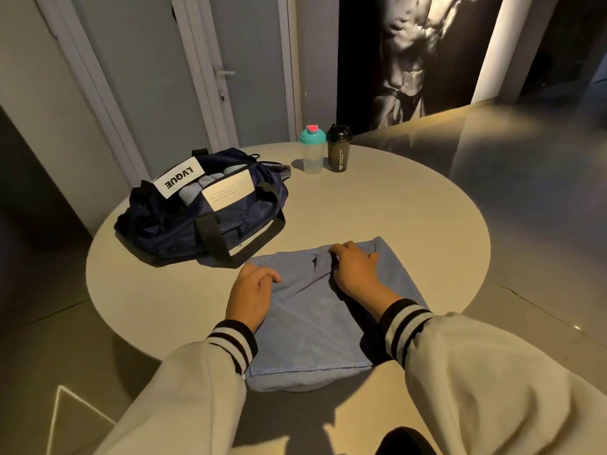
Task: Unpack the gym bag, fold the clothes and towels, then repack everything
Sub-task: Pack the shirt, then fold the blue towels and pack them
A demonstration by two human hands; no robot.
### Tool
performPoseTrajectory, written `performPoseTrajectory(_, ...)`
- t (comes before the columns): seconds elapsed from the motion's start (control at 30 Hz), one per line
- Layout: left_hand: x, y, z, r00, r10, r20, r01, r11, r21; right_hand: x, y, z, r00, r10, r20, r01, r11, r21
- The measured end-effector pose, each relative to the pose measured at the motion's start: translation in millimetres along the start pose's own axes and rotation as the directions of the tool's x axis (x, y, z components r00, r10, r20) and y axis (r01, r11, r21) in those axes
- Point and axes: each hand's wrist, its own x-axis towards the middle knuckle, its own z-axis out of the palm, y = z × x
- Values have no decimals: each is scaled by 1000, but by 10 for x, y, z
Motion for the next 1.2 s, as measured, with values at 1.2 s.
performPoseTrajectory(1.2,105,-157,64,997,-64,41,52,971,234,-336,-378,375,984,-165,-60,166,986,14)
